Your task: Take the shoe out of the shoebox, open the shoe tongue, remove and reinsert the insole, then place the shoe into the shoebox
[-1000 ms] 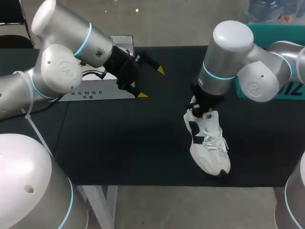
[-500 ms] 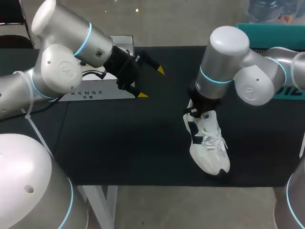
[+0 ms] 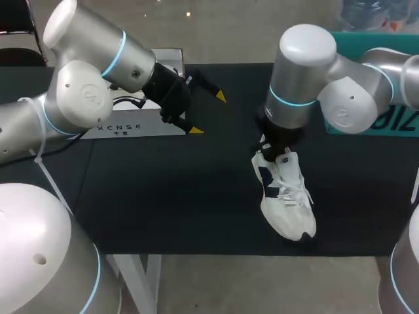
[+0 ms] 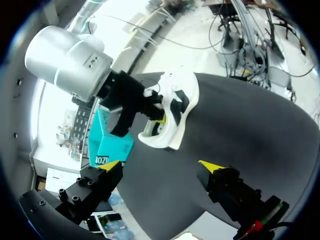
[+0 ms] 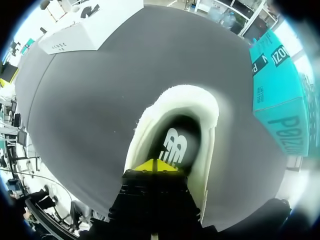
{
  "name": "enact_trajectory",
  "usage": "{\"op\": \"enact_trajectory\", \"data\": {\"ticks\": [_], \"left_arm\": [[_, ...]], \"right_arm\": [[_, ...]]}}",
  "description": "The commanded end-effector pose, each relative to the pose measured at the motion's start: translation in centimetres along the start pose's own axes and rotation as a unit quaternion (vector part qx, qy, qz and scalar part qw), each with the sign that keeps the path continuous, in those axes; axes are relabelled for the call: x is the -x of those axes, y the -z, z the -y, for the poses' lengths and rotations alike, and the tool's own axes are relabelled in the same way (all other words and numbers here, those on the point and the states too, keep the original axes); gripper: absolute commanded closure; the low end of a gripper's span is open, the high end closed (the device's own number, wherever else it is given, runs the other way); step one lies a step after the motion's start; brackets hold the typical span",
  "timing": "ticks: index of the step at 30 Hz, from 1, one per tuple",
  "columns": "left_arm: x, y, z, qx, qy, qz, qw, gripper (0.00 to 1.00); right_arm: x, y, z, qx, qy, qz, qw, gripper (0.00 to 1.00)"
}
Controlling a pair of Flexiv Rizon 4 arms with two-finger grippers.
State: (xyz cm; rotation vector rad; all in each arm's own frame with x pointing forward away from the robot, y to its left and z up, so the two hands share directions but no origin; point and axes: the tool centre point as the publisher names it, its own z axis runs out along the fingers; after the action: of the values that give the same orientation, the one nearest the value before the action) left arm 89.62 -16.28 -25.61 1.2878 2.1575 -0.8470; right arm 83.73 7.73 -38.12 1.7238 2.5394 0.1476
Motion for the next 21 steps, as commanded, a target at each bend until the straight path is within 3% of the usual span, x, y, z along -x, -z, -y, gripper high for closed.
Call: {"op": "enact_trajectory", "data": {"ticks": [1, 5, 7, 8, 9, 11, 13, 21], "left_arm": [[0.0, 0.0, 0.0, 0.001, -0.001, -0.002, 1.000, 0.00], [0.0, 0.0, 0.0, 0.001, -0.001, -0.002, 1.000, 0.00], [0.0, 0.0, 0.0, 0.001, -0.001, -0.002, 1.000, 0.00], [0.0, 0.0, 0.0, 0.001, -0.001, -0.002, 1.000, 0.00], [0.0, 0.0, 0.0, 0.001, -0.001, -0.002, 1.000, 0.00], [0.0, 0.0, 0.0, 0.001, -0.001, -0.002, 1.000, 0.00], [0.0, 0.0, 0.0, 0.001, -0.001, -0.002, 1.000, 0.00], [0.0, 0.0, 0.0, 0.001, -0.001, -0.002, 1.000, 0.00]], "right_arm": [[-0.1, 0.6, 1.2, 0.001, 0.000, 0.000, 1.000, 1.00], [-0.3, 0.0, 1.9, -0.006, -0.002, -0.003, 1.000, 1.00], [-0.4, 0.0, 2.0, -0.006, -0.002, -0.003, 1.000, 0.91], [-0.5, 0.0, 2.1, -0.006, -0.002, -0.003, 1.000, 0.71], [-0.5, 0.0, 2.1, -0.007, -0.002, -0.004, 1.000, 0.57], [-0.6, 0.1, 2.1, -0.007, -0.002, -0.003, 1.000, 0.44], [-0.5, 0.3, 2.1, -0.007, -0.002, -0.001, 1.000, 0.00], [0.0, 0.7, 2.5, -0.008, 0.001, 0.003, 1.000, 0.00]]}}
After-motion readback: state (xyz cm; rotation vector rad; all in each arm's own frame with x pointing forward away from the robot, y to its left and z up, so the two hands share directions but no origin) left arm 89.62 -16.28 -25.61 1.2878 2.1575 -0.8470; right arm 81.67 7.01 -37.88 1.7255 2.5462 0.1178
